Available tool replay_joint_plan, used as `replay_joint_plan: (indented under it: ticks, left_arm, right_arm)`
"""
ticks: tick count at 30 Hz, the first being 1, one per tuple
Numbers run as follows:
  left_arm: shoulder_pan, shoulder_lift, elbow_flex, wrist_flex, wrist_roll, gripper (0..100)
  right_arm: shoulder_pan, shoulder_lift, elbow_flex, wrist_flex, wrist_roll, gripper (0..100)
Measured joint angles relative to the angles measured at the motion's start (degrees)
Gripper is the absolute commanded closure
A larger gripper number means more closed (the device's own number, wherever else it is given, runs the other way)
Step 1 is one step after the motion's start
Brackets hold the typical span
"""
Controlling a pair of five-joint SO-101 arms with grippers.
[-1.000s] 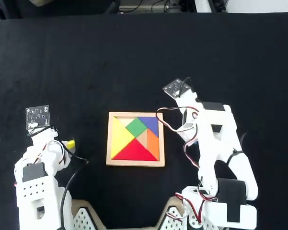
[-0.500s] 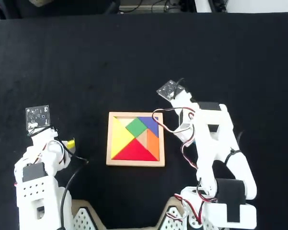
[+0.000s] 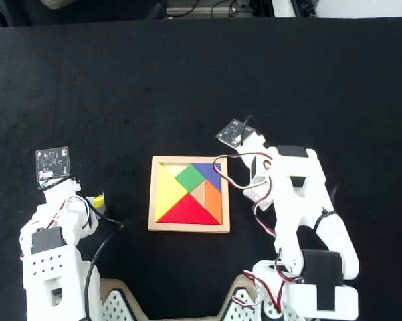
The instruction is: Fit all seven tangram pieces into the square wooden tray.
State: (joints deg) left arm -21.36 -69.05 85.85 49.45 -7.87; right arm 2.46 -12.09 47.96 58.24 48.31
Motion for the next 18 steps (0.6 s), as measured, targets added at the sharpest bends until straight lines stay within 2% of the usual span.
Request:
replay_joint_plan:
  ticks: [18]
  left_arm:
    - [0.0, 0.0, 0.0, 0.0, 0.0, 72]
  right_arm:
    - [1.8, 1.8, 0.5, -4.1, 2.2, 81.9]
